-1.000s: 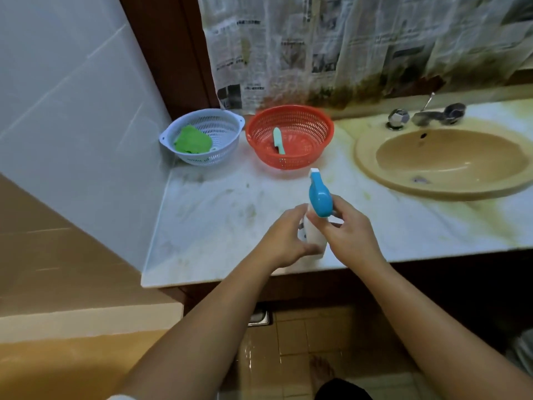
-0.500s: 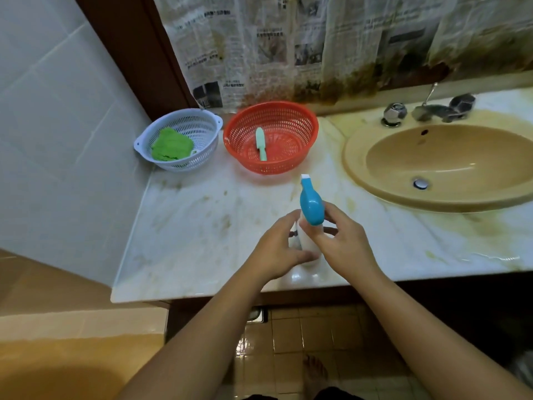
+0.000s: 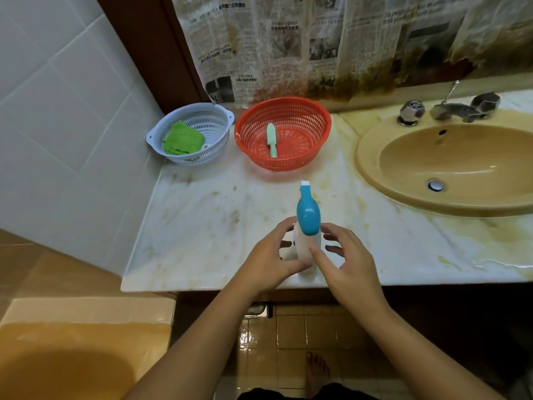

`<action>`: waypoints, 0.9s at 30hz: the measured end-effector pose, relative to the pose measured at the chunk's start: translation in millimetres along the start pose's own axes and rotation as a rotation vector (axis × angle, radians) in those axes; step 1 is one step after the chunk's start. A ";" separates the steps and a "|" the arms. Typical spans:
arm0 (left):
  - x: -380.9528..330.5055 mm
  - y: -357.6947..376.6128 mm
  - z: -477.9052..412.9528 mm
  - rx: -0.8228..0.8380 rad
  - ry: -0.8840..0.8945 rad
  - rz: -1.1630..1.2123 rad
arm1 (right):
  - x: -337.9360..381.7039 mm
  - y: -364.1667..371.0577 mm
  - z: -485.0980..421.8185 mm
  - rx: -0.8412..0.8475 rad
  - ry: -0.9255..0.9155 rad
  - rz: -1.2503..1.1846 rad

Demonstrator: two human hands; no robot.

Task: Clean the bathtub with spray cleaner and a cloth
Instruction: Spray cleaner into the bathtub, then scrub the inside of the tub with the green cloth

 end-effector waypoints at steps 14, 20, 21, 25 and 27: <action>36.7 -42.4 59.5 -0.317 -0.102 0.158 | 28.0 57.0 37.2 0.318 -0.114 0.037; 52.1 -93.7 63.8 -0.459 -0.125 0.183 | 57.5 114.7 8.0 0.365 -0.098 -0.008; 54.7 -106.4 60.5 -0.488 -0.122 0.185 | 64.5 125.7 0.5 0.369 -0.097 -0.018; 65.0 -160.5 35.1 -0.573 -0.108 0.201 | 94.7 172.9 -36.7 0.347 -0.094 -0.104; 71.7 -188.1 18.4 -0.602 -0.100 0.214 | 110.2 198.3 -56.7 0.338 -0.099 -0.127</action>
Point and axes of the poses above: each hand's wrist, its own z-axis away from the middle knuckle, its own y-axis out of the palm, x = y × z, the point moved 6 cm from there along -z, towards the middle knuckle, and after that the axes turned 5 degrees about -x, right-handed, at the moved point
